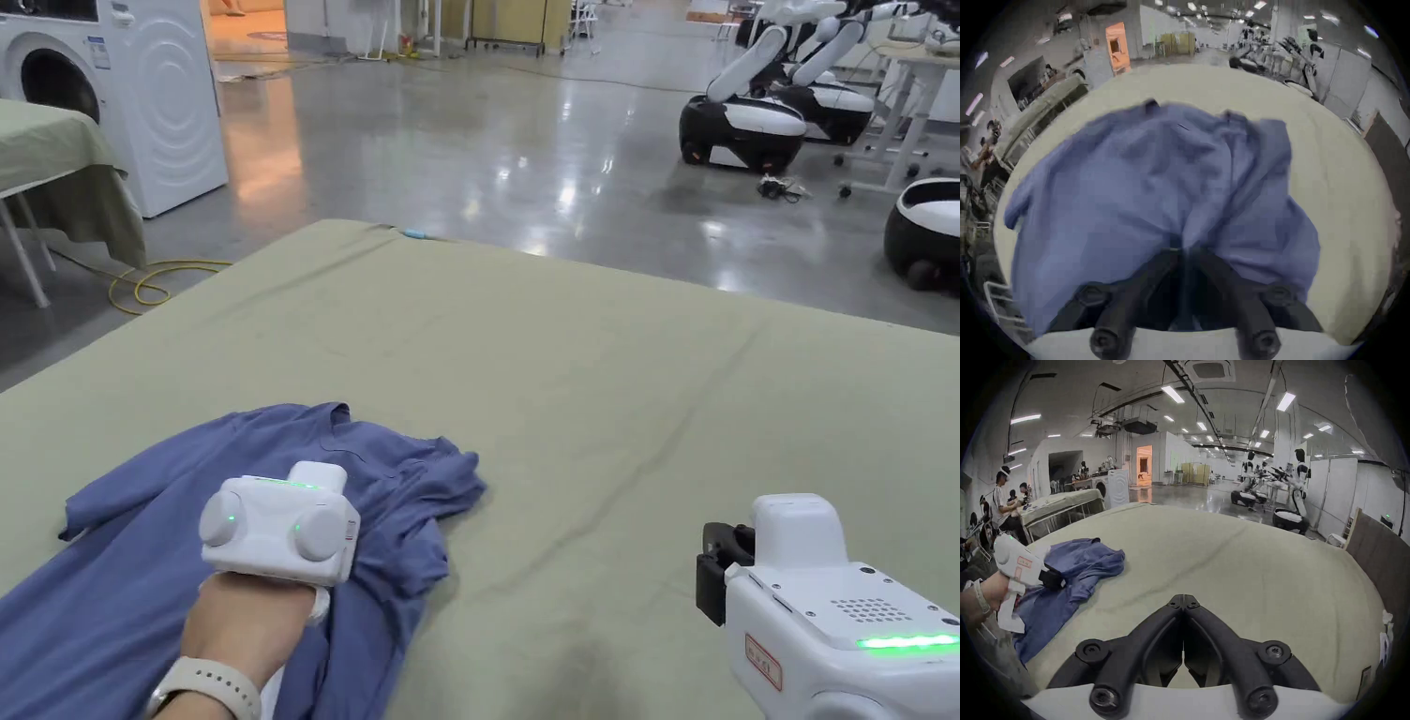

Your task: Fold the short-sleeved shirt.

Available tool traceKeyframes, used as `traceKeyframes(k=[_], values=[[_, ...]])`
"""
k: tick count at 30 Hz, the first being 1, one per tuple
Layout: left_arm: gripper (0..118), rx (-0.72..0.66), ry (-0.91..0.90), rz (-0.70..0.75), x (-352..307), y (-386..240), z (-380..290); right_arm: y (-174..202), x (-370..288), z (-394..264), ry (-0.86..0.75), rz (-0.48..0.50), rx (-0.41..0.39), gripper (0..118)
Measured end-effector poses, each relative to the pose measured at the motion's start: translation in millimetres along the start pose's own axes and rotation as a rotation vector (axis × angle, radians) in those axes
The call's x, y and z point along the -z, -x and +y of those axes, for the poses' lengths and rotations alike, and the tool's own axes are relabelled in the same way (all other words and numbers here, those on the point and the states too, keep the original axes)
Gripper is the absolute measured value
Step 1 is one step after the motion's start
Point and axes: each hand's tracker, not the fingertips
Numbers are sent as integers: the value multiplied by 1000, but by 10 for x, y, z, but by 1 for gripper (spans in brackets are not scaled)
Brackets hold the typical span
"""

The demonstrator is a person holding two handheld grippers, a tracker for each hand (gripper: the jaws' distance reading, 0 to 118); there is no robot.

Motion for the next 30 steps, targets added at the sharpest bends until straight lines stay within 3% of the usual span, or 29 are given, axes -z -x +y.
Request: traceKeyframes(k=[2,4,6,12,22,26,30], values=[[0,-49,84,-115,143,105,-39,-37,-64,-14,-4,1,6,3],[0,-52,24,-105,-93,54,-87,-95,-139,-24,-13,-2,9,3],[0,-76,-36,-219,-247,-106,-26,-183,-238,-26,-24,-8,16,3],[0,94,-199,-334,-1317,-1049,375,-633,-711,-49,-75,-81,45,3],[0,258,-365,-775,-2761,-3096,558,-1668,-1630,-226,-125,-271,112,3],[0,336,-306,-902,-2824,-3993,326,-2088,-1922,-399,-118,-355,132,3],[0,442,-190,-836,-2361,-4857,-80,-2418,-2071,-623,-95,-415,160,3]])
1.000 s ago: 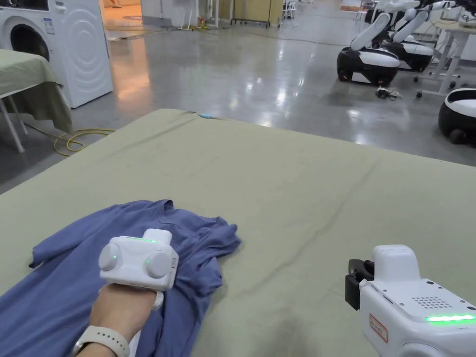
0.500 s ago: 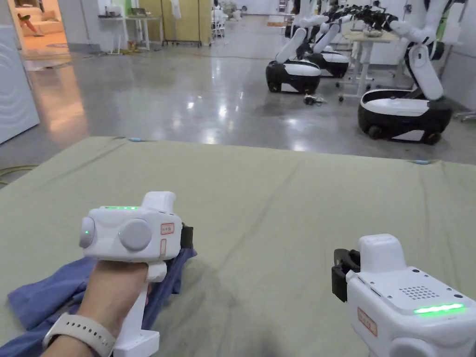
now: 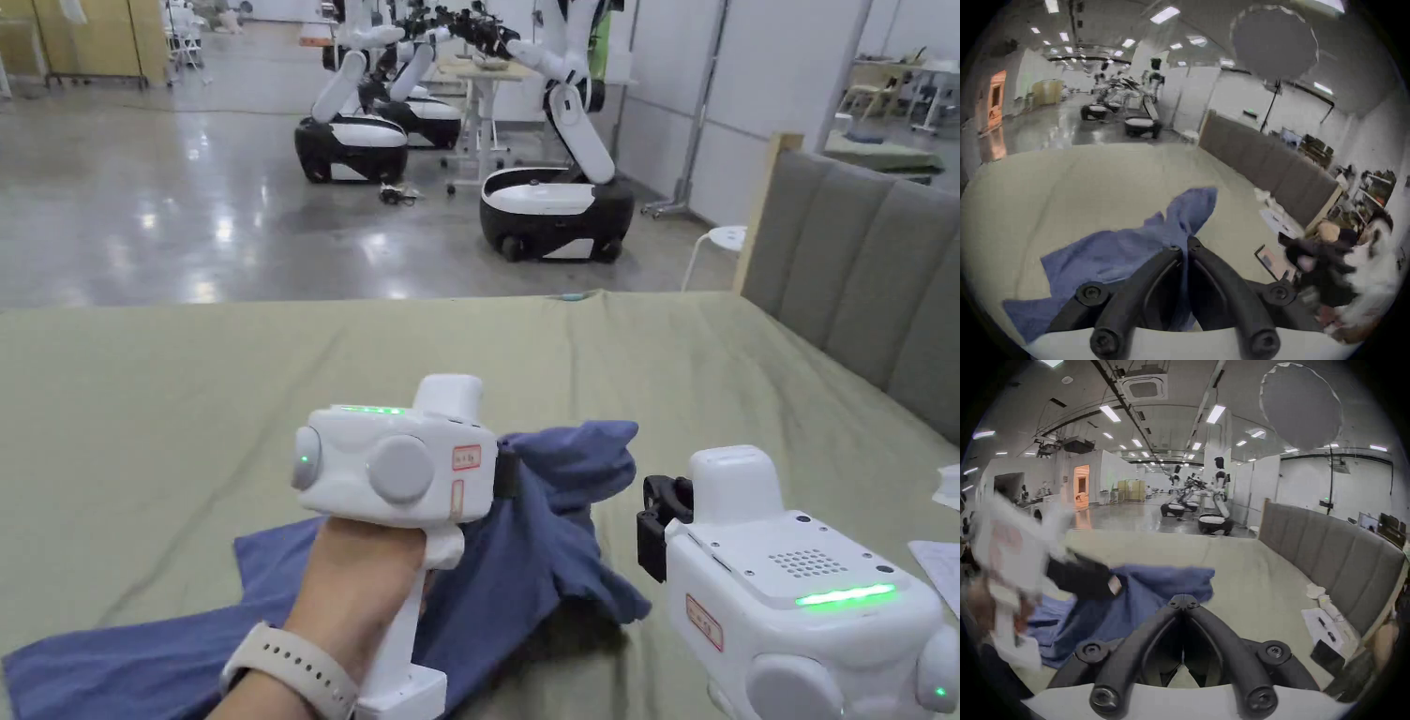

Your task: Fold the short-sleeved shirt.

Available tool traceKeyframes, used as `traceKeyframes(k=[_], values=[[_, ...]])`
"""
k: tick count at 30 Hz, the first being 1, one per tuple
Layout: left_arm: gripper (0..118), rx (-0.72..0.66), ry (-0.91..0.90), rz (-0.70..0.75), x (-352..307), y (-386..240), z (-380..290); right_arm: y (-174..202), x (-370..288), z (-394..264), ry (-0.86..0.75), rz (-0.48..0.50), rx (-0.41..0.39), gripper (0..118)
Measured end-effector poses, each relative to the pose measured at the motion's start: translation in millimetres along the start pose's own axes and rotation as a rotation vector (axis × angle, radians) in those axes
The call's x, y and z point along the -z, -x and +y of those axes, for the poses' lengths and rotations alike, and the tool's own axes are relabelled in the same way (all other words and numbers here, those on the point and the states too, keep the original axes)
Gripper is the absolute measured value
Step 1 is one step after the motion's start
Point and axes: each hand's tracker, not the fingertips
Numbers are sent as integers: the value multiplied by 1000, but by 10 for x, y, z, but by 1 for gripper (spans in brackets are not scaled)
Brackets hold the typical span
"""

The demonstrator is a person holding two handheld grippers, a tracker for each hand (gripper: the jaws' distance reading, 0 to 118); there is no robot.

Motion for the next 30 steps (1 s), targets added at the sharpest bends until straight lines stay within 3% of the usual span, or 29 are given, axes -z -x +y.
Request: traceKeyframes(k=[4,8,9,10,12,16,18,20,21,22,23,24,26,30], values=[[0,4,178,46,888,-137,-591,-265,79,-194,38,-40,31,3],[2,-7,221,67,1093,-147,-958,-361,113,-312,59,-48,34,3],[14,3,198,72,1031,-143,-965,-363,98,-324,55,-53,30,3],[39,13,142,81,917,-143,-930,-367,79,-328,51,-52,30,3],[118,43,23,100,584,-166,-831,-349,39,-310,46,-48,34,3],[117,58,-213,135,-368,-96,-793,-195,-82,-268,24,-18,48,3],[117,53,-196,160,-703,-7,-838,-64,-114,-266,18,8,52,3],[106,57,-213,217,-950,115,-960,104,-110,-264,15,36,58,3],[73,63,-217,249,-1038,142,-1057,190,-108,-265,14,54,65,3],[23,67,-202,287,-1125,198,-1122,278,-103,-265,15,76,73,3],[0,66,-175,320,-1179,259,-1173,356,-94,-264,17,90,78,3],[0,39,-151,366,-1256,364,-1250,443,-71,-256,23,108,77,3],[0,-27,-140,261,-1486,592,-1321,597,-60,-261,30,141,57,3],[0,-73,-105,437,-1862,1325,-1358,770,-13,-278,39,166,16,3]])
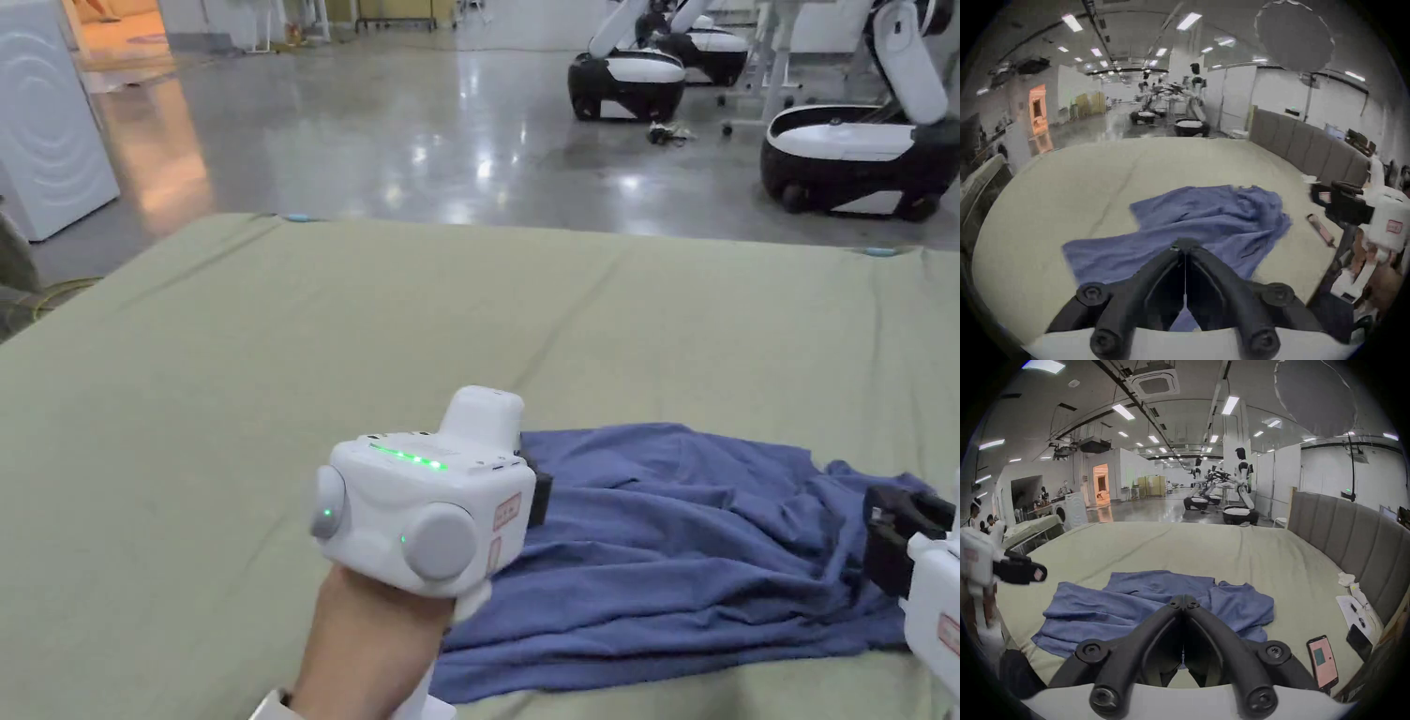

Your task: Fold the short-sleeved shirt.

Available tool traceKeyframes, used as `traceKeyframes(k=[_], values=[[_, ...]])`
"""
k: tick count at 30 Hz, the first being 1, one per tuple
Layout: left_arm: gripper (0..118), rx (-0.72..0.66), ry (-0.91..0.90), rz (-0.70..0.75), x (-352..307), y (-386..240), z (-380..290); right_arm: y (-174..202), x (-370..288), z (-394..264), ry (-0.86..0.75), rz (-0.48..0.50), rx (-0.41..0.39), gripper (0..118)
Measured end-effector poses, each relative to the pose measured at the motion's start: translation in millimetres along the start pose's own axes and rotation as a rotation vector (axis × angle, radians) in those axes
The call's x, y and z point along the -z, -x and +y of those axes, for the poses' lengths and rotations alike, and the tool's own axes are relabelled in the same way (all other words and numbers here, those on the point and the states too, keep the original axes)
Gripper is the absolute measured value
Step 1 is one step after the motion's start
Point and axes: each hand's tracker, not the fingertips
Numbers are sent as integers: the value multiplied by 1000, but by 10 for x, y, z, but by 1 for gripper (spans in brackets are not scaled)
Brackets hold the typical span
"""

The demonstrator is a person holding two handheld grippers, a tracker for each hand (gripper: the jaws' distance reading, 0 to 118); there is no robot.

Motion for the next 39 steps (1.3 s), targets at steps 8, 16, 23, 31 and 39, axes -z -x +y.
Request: traceKeyframes(k=[8,16,23,31,39], values=[[54,-197,240,259,873,1537,102,0,196,-43,42,-13,-9,3],[91,-100,374,315,1519,1349,-128,-364,293,-51,93,-91,-9,3],[8,-61,316,274,1373,1179,-143,-1060,511,-6,150,-222,19,3],[6,-30,176,192,863,1006,274,-1901,1372,75,318,-221,156,64],[6,-34,158,195,766,880,379,-2012,2119,-219,533,-203,112,5]])
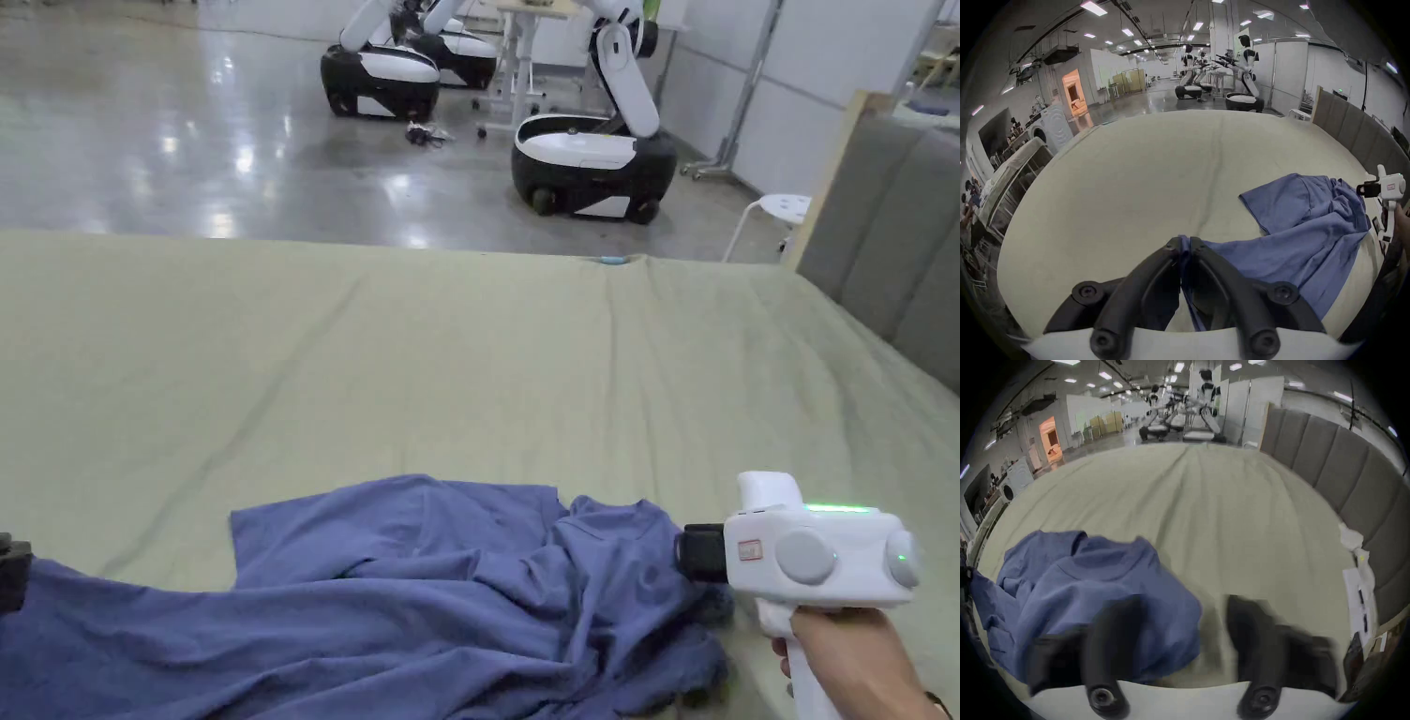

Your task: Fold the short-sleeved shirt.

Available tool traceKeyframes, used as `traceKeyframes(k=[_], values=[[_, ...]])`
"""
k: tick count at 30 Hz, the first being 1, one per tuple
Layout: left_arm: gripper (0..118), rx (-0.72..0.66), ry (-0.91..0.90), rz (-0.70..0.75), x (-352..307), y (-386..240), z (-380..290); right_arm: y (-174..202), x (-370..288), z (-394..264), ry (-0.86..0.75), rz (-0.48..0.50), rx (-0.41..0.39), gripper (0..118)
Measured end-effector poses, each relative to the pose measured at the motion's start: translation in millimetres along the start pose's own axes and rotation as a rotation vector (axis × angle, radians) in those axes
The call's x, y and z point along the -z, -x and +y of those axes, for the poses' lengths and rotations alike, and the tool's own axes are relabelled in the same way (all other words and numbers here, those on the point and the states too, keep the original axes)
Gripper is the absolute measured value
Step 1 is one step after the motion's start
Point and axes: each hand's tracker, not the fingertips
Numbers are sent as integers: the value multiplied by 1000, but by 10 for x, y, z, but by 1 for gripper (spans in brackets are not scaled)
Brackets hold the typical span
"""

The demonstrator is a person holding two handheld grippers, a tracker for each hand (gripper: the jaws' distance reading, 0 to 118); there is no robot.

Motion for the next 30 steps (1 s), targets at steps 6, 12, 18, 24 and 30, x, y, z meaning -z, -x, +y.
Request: traceKeyframes(k=[6,12,18,24,30], values=[[5,-31,2,-47,87,14,-35,-87,-198,-59,14,98,81,4],[4,-49,-41,-19,-114,167,167,-152,-1016,334,-177,122,126,4],[2,-29,-226,14,-687,319,749,14,-1927,791,-386,66,49,4],[2,-41,-404,60,-1186,468,1479,117,-2872,1420,-633,59,54,4],[2,-74,-538,83,-1568,582,2300,95,-3611,2151,-792,58,97,4]])
